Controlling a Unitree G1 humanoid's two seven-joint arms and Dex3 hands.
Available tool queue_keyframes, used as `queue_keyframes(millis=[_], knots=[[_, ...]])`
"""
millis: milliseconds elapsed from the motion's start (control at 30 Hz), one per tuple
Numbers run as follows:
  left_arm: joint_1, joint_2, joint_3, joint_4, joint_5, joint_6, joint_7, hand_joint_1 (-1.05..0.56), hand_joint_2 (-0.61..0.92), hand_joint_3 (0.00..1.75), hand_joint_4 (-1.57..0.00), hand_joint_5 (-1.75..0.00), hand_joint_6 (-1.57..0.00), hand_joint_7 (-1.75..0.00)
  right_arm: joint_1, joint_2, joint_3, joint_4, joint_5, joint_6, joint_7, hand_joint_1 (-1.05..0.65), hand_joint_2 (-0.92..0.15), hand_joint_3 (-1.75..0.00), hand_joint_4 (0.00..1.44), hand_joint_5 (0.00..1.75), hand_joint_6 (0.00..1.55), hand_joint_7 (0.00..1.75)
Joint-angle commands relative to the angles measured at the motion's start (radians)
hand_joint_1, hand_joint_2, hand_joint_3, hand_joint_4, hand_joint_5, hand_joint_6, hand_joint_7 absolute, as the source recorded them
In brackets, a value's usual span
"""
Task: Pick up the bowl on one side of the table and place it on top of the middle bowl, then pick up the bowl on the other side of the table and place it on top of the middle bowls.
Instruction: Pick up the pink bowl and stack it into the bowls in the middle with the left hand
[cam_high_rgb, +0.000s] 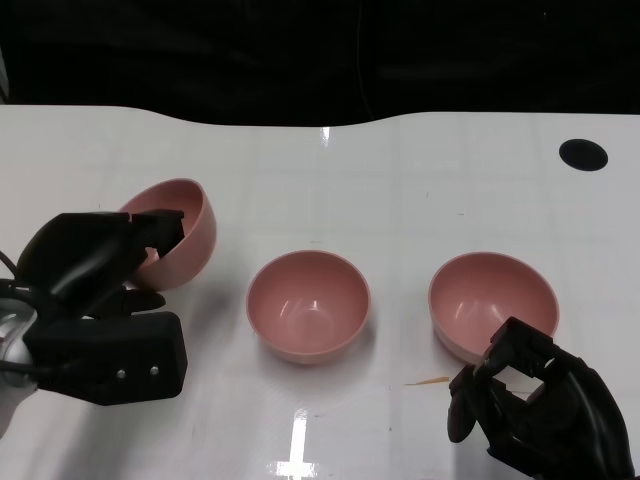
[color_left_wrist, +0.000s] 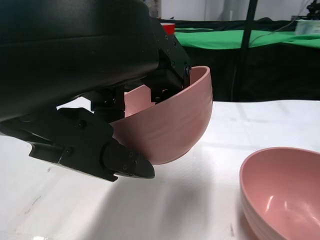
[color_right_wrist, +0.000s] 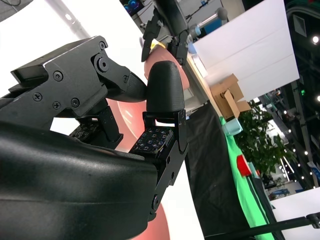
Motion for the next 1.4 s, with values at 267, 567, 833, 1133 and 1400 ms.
queue_keyframes(millis=[267,567,833,1133,1400], knots=[[0.026,0.042,0.05,-0.309,-0.001,0.047,-0.156,-0.03,0.78,0.44,-0.64,-1.74,-0.64,-1.61,-0.011,0.0,-0.019,0.035,0.003,-0.03,0.016,-0.09,-0.62,-0.92,0.92,1.63,0.88,1.31],[-0.016,0.028,-0.005,-0.475,0.046,0.076,-0.33,-0.09,0.92,0.06,-0.75,-1.37,-0.89,-0.92,-0.01,0.007,-0.013,0.034,0.001,-0.029,0.013,-0.09,-0.61,-0.91,0.92,1.64,0.87,1.32],[-0.044,-0.015,-0.061,-0.412,0.077,-0.012,-0.305,-0.11,0.91,0.07,-0.67,-1.6,-0.63,-1.48,-0.006,0.009,-0.002,0.025,-0.007,-0.033,0.014,-0.11,-0.63,-0.89,0.91,1.65,0.86,1.33],[-0.029,-0.07,-0.106,-0.324,0.127,-0.052,-0.263,-0.14,0.92,0.18,-0.76,-1.42,-0.7,-1.31,-0.005,0.014,0.01,0.009,-0.006,-0.012,-0.01,-0.08,-0.6,-0.95,0.91,1.65,0.87,1.33],[-0.032,-0.098,-0.125,-0.291,0.131,-0.033,-0.293,-0.24,0.92,0.29,-0.85,-1.0,-0.86,-0.77,-0.008,0.012,0.014,0.001,-0.006,0.013,-0.03,-0.09,-0.54,-1.05,0.94,1.65,0.89,1.33]])
